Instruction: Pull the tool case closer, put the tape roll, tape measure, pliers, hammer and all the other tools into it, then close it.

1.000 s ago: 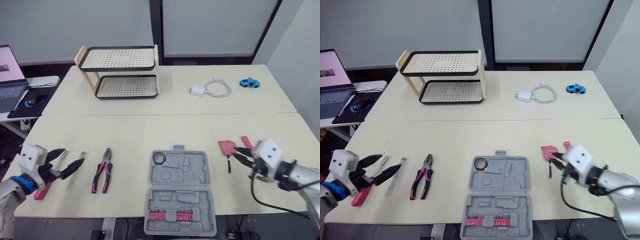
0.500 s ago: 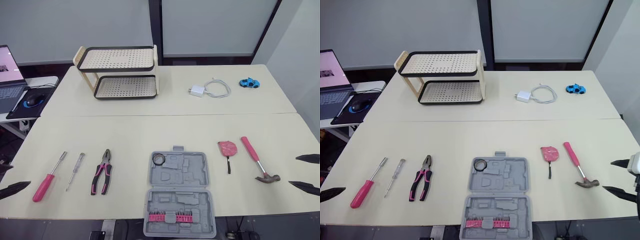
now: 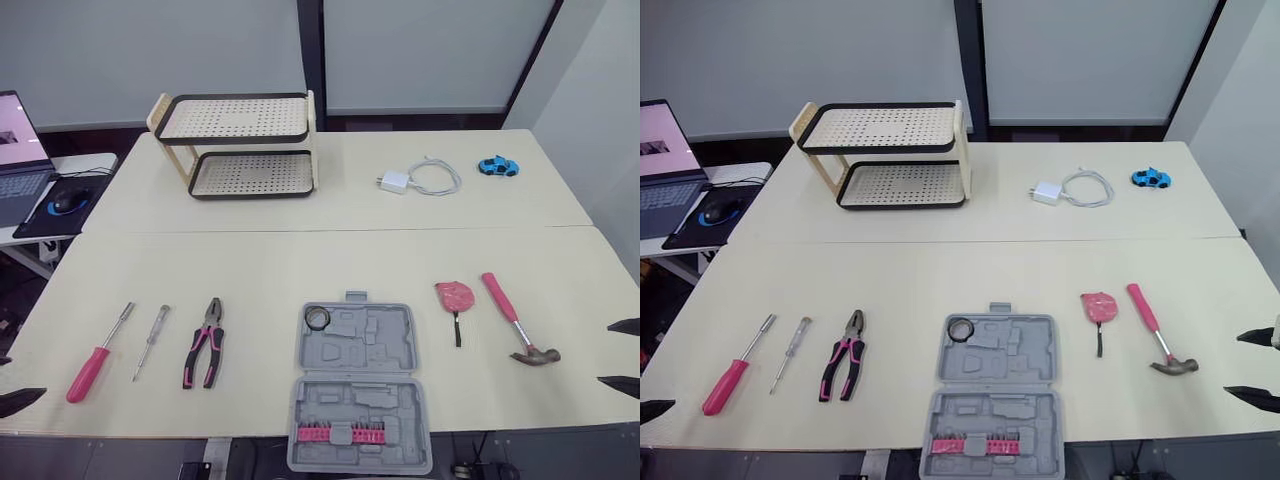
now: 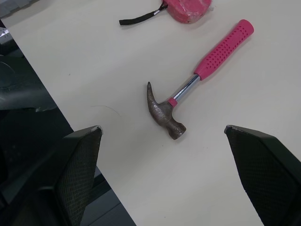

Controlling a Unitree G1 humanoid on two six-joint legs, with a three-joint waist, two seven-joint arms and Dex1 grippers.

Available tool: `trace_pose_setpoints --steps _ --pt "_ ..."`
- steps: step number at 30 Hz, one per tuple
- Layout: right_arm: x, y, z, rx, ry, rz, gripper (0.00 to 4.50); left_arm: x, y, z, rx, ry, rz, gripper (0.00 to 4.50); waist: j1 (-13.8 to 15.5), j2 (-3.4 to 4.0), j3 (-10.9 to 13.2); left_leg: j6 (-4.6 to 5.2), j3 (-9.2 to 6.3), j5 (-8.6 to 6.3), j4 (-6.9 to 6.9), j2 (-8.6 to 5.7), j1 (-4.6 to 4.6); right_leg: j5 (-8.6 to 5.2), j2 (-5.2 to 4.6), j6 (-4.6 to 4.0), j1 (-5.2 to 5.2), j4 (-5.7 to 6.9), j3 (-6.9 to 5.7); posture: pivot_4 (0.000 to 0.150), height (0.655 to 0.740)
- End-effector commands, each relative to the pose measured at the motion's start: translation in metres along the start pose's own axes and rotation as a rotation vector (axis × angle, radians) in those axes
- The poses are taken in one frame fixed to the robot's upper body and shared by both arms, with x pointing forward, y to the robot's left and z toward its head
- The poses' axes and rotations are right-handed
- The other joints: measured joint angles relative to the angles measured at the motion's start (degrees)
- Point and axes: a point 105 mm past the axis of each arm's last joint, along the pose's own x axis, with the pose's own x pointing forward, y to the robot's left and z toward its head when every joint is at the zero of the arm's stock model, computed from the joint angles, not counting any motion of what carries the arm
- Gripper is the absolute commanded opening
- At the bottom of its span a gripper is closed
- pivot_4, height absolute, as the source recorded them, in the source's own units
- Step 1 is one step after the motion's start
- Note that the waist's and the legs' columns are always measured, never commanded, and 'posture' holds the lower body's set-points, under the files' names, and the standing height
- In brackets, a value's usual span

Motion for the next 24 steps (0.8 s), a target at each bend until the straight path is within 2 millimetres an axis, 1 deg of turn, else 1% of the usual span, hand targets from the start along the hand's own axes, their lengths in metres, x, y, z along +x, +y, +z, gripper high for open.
trace_pose_setpoints --steps 1,3,7,8,12,14,18,20,24 --pt "-0.008 -0.003 0.012 -0.031 -0.007 -0.032 4.48 0.0 -0.005 0.013 0.037 -0.048 -0.023 4.5 0.02 0.01 0.0 0.0 0.0 0.0 0.0 0.0 0.0 0.0 0.0 0.0 0.0 0.0 0.0 0.15 0.74" --pt "-0.009 -0.001 0.014 -0.021 -0.012 -0.043 4.48 0.006 -0.015 0.022 0.069 -0.076 -0.075 4.5 0.06 0.01 0.0 0.0 0.01 0.0 0.0 0.02 0.0 0.0 -0.01 0.0 0.0 0.0 0.02 0.15 0.74" --pt "-0.011 0.004 0.021 0.017 -0.039 -0.082 4.48 0.024 -0.056 0.048 0.164 -0.163 -0.25 4.5 0.12 -0.04 -0.01 0.0 0.0 0.0 0.02 0.17 -0.03 0.0 -0.05 0.0 0.02 0.0 0.04 0.15 0.74" --pt "-0.012 0.005 0.022 0.026 -0.045 -0.088 4.48 0.026 -0.062 0.052 0.169 -0.178 -0.271 4.5 0.16 -0.05 -0.02 -0.01 0.0 0.0 0.02 0.17 -0.05 0.0 -0.04 0.0 0.02 -0.02 0.04 0.15 0.74" --pt "-0.006 0.018 0.03 0.07 -0.094 -0.124 4.48 0.044 -0.11 0.09 0.274 -0.315 -0.432 4.5 0.34 -0.08 -0.04 -0.01 -0.06 0.01 0.05 0.25 -0.04 0.0 -0.04 0.0 0.12 -0.03 0.03 0.15 0.74" --pt "0.001 0.026 0.035 0.098 -0.131 -0.143 4.48 0.051 -0.135 0.108 0.326 -0.392 -0.511 4.5 0.42 -0.07 -0.05 -0.01 -0.08 0.01 0.06 0.23 -0.02 0.0 -0.04 0.0 0.17 -0.04 0.04 0.15 0.74" --pt "0.02 0.04 0.04 0.171 -0.203 -0.172 4.48 0.059 -0.175 0.146 0.405 -0.574 -0.618 4.5 0.44 -0.09 -0.06 -0.01 -0.16 0.01 0.08 0.21 0.01 0.0 -0.03 0.0 0.28 -0.06 0.03 0.15 0.74" --pt "0.033 0.047 0.045 0.209 -0.235 -0.186 4.48 0.064 -0.188 0.162 0.417 -0.642 -0.654 4.5 0.43 -0.07 -0.08 -0.02 -0.19 0.01 0.13 0.19 0.02 0.0 -0.03 0.0 0.32 -0.05 0.03 0.15 0.74" --pt "0.067 0.054 0.053 0.333 -0.294 -0.262 4.48 0.071 -0.208 0.182 0.467 -0.709 -0.743 4.5 0.23 -0.04 -0.13 -0.02 -0.25 0.02 0.13 0.05 0.11 0.01 0.0 -0.01 0.38 -0.02 0.02 0.15 0.74"
